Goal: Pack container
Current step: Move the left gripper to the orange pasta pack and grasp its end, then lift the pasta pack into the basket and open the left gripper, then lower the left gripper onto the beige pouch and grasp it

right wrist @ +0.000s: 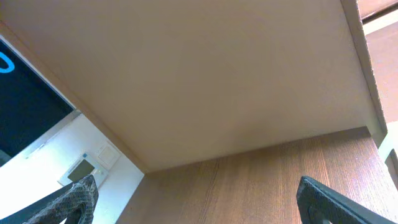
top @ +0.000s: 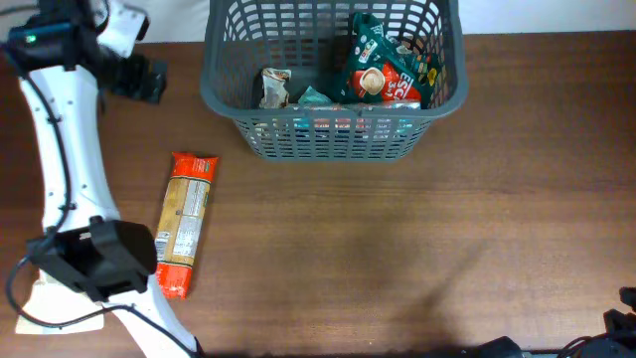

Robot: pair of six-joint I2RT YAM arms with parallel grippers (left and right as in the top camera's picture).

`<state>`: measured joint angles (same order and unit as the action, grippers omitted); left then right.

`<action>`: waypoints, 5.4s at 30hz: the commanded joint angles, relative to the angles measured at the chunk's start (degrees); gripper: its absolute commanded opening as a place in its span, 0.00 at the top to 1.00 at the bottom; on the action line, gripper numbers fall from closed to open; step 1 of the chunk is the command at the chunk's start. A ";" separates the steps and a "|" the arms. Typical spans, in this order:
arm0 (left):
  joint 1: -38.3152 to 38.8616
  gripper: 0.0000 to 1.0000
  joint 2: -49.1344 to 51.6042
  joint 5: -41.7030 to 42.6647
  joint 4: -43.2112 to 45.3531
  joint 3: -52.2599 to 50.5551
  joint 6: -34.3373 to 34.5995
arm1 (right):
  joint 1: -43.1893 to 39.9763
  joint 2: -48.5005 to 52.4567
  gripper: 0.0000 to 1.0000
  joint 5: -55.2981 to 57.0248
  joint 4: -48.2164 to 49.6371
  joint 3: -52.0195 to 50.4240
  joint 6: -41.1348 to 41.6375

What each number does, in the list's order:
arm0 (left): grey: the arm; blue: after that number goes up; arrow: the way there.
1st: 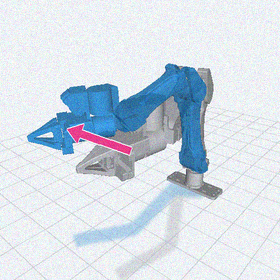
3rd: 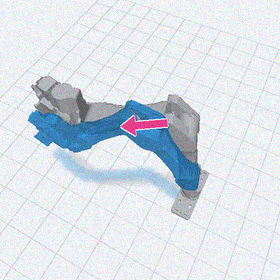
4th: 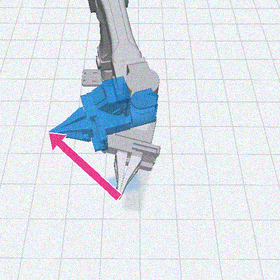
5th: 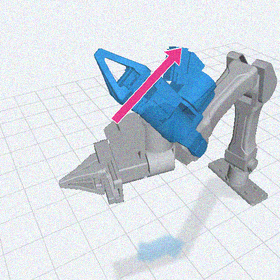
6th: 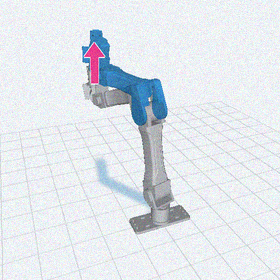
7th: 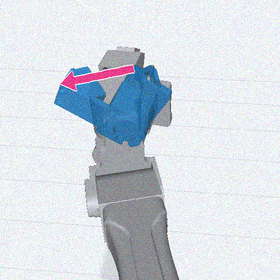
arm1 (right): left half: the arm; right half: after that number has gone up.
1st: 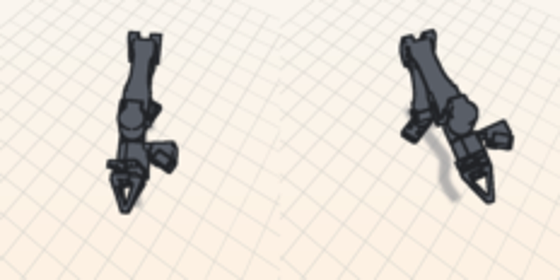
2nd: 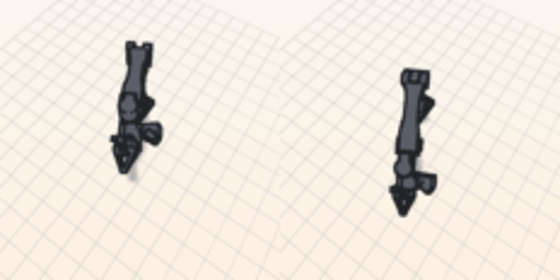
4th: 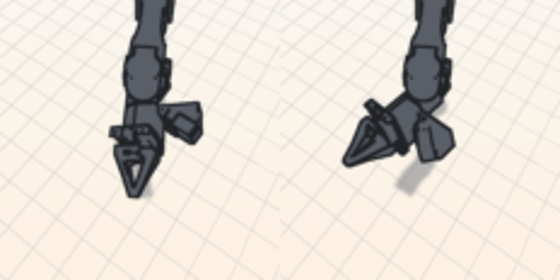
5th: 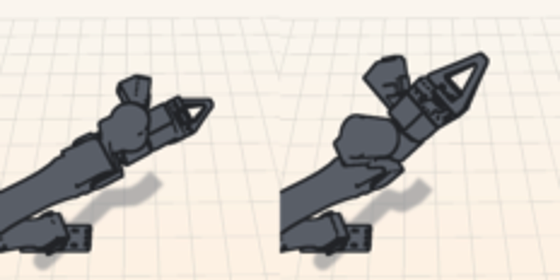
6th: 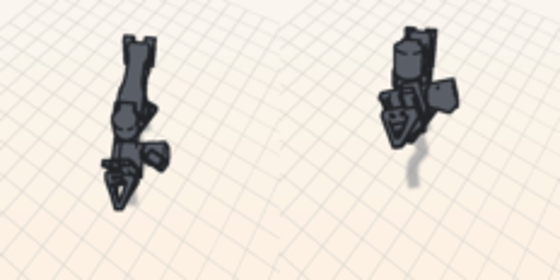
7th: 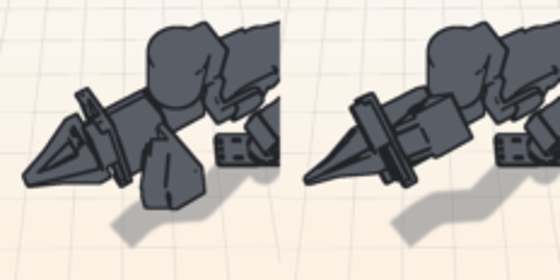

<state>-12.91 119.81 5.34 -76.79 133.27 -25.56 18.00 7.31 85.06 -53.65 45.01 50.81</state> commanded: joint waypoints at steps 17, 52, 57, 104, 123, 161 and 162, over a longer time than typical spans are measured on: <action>0.00 0.01 0.50 -0.87 2.43 -34.56 -2.40 | 0.48 -0.48 0.01 0.68 -0.15 0.55 0.04; 1.22 0.99 12.04 -4.63 38.58 -57.33 -1.07 | 0.48 -0.48 0.01 0.68 -0.15 0.55 0.04; 1.14 0.99 9.99 -7.04 36.83 -47.71 -1.16 | 0.48 -0.48 0.01 0.68 -0.15 0.55 0.04; 31.45 0.01 16.00 29.51 17.03 13.16 -16.28 | 0.48 -0.48 0.01 0.68 -0.15 0.55 0.04; 14.62 0.05 1.22 -18.47 -2.49 28.94 6.49 | 0.48 -0.48 0.01 0.68 -0.15 0.55 0.04; -14.78 0.00 -70.58 -17.79 -7.39 -67.30 5.77 | 0.48 -0.48 0.01 0.68 -0.15 0.55 0.04; -14.43 0.00 -72.19 -17.99 -6.45 -68.87 4.07 | 0.48 -0.48 0.01 0.68 -0.15 0.55 0.04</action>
<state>-27.77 52.77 -11.68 -85.78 70.13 -15.31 18.06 7.27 85.03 -53.82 45.01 50.83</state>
